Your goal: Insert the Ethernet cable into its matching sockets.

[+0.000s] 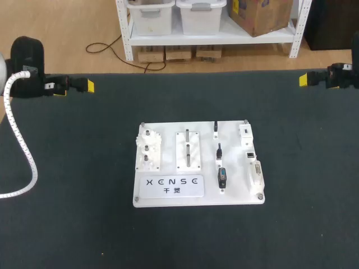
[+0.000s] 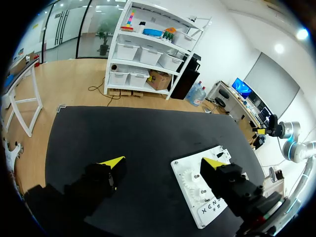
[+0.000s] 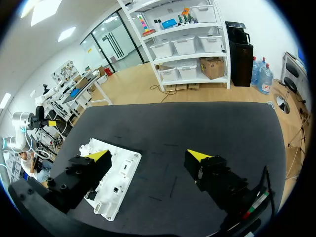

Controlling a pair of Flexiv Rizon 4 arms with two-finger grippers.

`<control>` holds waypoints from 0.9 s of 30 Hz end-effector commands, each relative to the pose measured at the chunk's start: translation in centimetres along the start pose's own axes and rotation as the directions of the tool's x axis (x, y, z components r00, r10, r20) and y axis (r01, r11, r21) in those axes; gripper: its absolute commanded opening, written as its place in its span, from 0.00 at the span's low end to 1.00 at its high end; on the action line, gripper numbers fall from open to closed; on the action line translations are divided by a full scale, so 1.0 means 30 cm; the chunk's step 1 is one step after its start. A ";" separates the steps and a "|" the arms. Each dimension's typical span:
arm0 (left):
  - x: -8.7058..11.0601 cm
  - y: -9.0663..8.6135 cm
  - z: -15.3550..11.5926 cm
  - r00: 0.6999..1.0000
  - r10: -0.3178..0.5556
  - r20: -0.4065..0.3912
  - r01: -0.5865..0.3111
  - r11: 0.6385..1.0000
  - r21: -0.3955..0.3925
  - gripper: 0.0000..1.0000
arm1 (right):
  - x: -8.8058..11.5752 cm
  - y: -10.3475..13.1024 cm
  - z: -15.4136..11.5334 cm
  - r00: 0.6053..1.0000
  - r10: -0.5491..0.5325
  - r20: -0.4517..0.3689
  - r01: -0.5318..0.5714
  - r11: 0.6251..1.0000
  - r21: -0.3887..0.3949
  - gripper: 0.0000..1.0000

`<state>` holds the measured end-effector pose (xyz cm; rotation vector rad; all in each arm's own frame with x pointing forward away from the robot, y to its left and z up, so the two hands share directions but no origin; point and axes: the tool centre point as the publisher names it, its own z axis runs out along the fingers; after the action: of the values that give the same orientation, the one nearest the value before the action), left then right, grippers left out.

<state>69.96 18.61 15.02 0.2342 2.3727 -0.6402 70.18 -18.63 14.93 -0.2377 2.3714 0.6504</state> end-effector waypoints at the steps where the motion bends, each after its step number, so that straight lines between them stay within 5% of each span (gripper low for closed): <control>1: -0.004 -0.005 0.001 1.000 -0.002 -0.006 0.002 1.000 -0.009 1.00 | 0.000 0.001 -0.001 1.000 0.000 0.000 0.000 1.000 0.001 1.00; 10: -0.004 -0.005 0.001 1.000 -0.002 -0.006 0.002 1.000 -0.009 1.00 | 0.000 0.001 -0.001 1.000 0.000 0.000 0.000 1.000 0.001 1.00; 14: -0.049 -0.044 0.057 0.973 0.232 0.010 -0.231 0.967 0.109 1.00 | 0.000 0.001 -0.001 1.000 0.000 0.000 0.000 1.000 0.001 1.00; 19: -0.092 -0.131 0.108 0.865 0.488 0.115 -0.500 0.824 0.268 1.00 | 0.000 0.001 -0.001 1.000 0.000 0.000 0.000 1.000 0.001 1.00; 27: -0.078 -0.307 0.189 0.624 0.727 0.287 -0.760 0.478 0.440 1.00 | 0.000 0.001 -0.001 1.000 0.000 0.000 0.000 1.000 0.001 1.00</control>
<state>71.55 8.89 17.07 0.8263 2.1564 -0.6480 70.19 -18.62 14.92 -0.2378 2.3715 0.6505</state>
